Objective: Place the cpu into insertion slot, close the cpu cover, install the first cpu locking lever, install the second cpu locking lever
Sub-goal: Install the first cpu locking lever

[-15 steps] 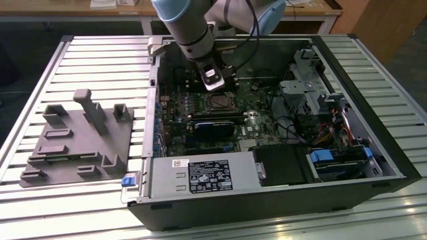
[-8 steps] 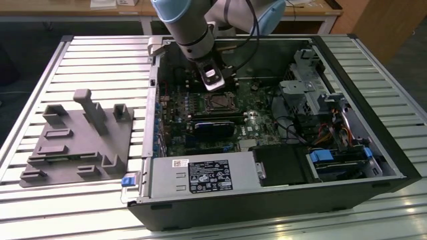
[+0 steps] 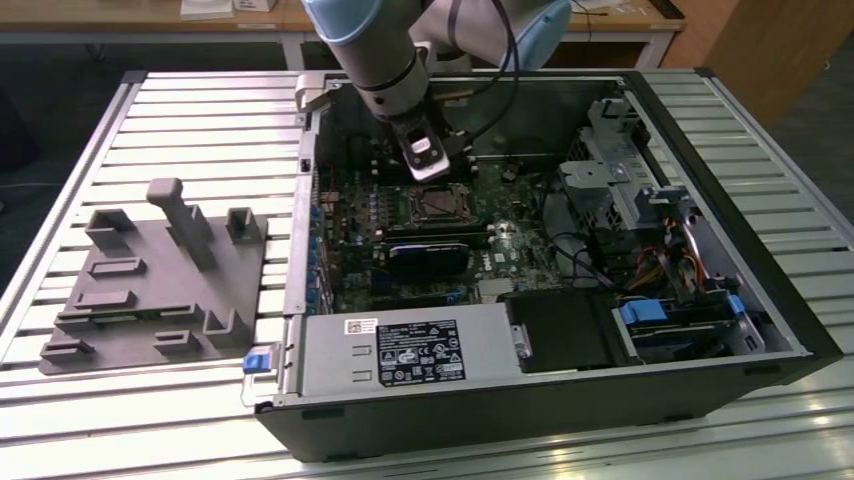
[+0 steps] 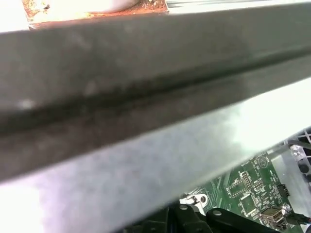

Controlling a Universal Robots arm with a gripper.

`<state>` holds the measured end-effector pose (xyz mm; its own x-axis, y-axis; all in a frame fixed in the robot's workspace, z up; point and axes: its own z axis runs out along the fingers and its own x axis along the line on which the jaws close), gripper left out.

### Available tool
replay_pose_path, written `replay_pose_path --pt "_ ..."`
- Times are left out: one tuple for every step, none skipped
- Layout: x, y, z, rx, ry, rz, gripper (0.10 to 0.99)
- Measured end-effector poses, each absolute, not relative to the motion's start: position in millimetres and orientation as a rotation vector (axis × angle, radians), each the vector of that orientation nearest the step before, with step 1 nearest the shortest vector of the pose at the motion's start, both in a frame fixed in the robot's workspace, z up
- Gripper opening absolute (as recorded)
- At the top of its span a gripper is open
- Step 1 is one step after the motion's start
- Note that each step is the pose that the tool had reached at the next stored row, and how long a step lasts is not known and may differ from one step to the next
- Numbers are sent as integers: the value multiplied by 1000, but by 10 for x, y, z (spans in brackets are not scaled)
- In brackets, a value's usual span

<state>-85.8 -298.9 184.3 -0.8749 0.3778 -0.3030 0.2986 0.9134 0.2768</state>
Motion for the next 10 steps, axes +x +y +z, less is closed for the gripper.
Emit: replay_pose_path --pt "-858 -2989 1849 497 2721 315 106" --pt "-859 -2989 1854 497 2721 315 106" --pt "-859 -2989 1861 497 2721 315 106" --pt "-859 -2990 1872 497 2721 315 106" --pt "-859 -2990 1888 497 2721 315 106" --pt "-859 -2990 1908 497 2721 315 106" --pt "-859 -2989 1933 497 2721 315 106" --pt "-859 -2990 1958 497 2721 315 106" --pt "-859 -2990 1985 497 2721 315 106" --pt "-859 -2989 2012 497 2721 315 106"
